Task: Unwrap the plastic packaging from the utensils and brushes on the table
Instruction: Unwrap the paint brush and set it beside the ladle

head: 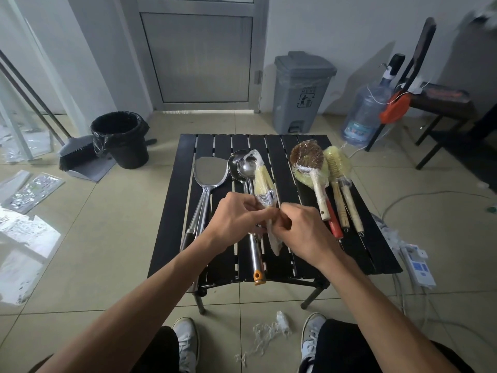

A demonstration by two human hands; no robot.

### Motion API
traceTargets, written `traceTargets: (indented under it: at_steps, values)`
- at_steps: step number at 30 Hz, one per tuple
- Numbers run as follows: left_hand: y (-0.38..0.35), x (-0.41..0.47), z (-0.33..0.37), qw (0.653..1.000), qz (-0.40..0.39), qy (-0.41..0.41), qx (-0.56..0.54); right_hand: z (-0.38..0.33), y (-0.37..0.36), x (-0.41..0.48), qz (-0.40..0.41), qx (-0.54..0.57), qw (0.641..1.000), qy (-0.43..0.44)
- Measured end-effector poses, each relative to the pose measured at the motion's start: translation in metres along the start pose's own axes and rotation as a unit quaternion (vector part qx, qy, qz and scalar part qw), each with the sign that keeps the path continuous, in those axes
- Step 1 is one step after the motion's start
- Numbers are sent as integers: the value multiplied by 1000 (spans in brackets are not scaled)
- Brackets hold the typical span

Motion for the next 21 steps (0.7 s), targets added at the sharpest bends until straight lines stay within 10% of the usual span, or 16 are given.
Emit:
traceTargets:
  at_steps: [13, 21]
  values:
    - [-4, 0, 5, 997, -19, 18, -72, 9, 6, 3, 14, 104, 991, -87]
    - [6, -1, 0, 990, 3, 19, -142, 12, -2, -7, -112, 208, 971, -45]
Point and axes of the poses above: each hand's wrist, its own x-axis towards the middle knuckle, its own y-axis out of the back of the hand, z = x × y, the point moved 5 cm from there along x, towards the middle knuckle, and after that the axes turned 13 degrees about -x, right-handed, at the moved point
